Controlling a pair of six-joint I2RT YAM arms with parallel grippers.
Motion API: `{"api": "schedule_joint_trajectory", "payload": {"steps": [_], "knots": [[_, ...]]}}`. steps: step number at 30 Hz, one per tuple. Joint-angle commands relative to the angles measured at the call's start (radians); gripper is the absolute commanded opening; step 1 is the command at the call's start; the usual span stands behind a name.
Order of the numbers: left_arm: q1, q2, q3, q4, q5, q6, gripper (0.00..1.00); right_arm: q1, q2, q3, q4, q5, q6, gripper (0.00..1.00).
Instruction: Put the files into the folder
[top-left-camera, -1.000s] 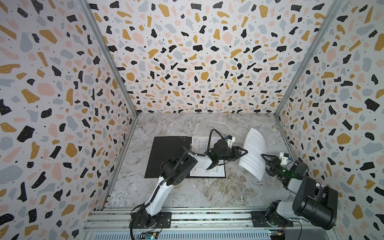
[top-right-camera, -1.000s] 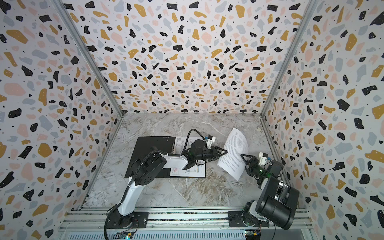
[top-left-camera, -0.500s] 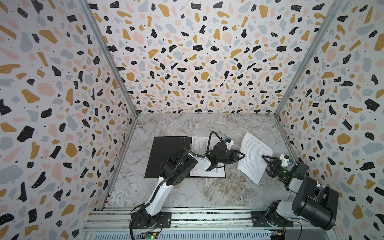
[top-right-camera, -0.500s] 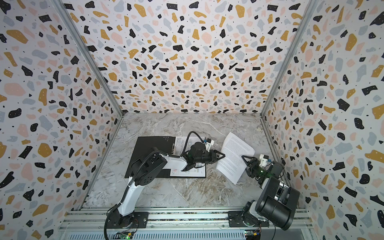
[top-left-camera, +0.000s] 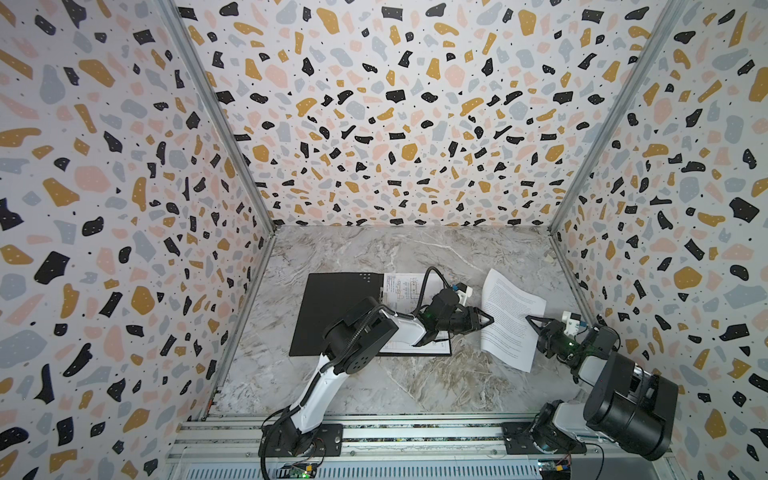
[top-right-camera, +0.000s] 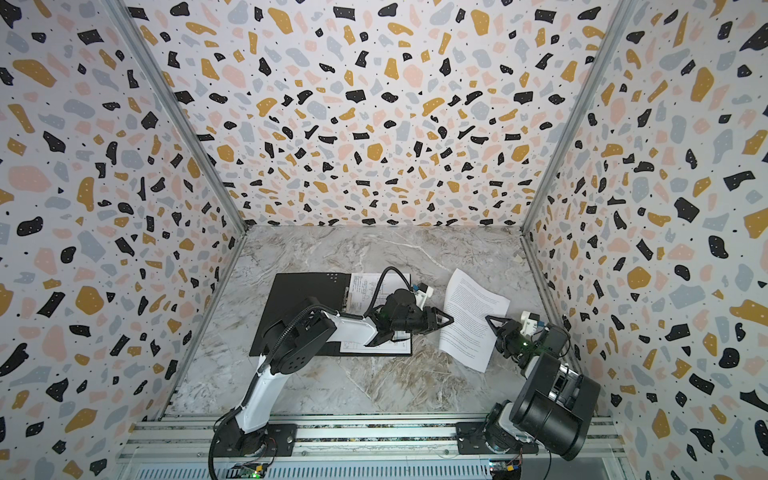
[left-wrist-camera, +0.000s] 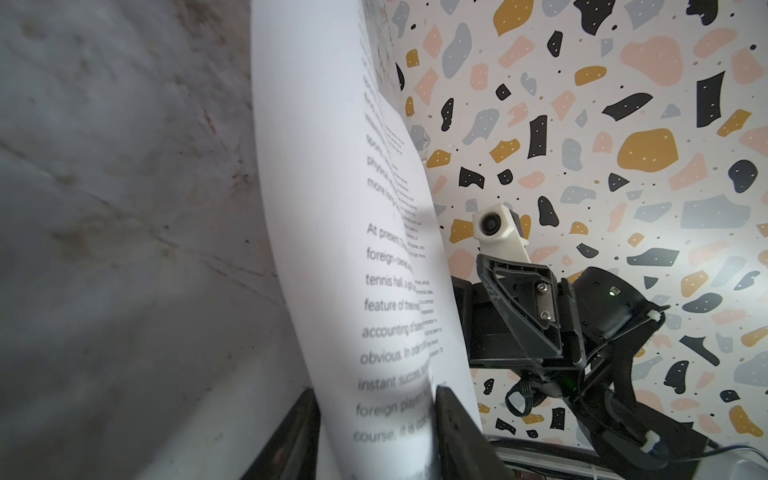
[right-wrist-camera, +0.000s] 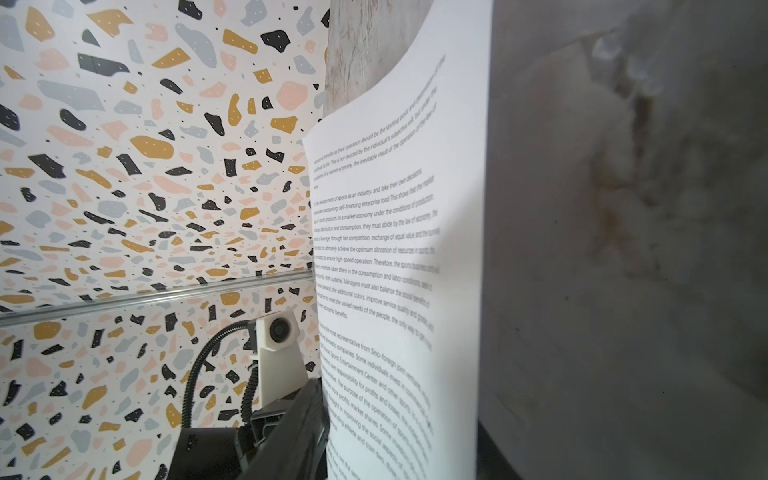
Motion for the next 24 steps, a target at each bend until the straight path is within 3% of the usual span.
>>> {"api": "schedule_joint_trajectory", "payload": {"steps": [1,5,11,22,24], "knots": [[-0.006,-0.020,0.013,-0.005,-0.010,0.029,0.48,-0.004,-0.025,0.045,-0.071,0.012,-0.050,0.33],[-0.007,-0.022,0.019,-0.017,-0.013,0.032,0.54,-0.004,-0.038,0.068,-0.118,0.027,-0.080,0.19],[-0.005,-0.035,0.046,-0.074,-0.024,0.052,0.67,-0.004,-0.062,0.099,-0.165,0.045,-0.098,0.09],[-0.006,-0.094,0.048,-0.131,-0.068,0.079,0.85,0.007,-0.155,0.150,-0.181,0.099,-0.041,0.00],[-0.005,-0.106,0.052,-0.142,-0.075,0.088,1.00,0.023,-0.178,0.178,-0.191,0.118,-0.029,0.00]]}}
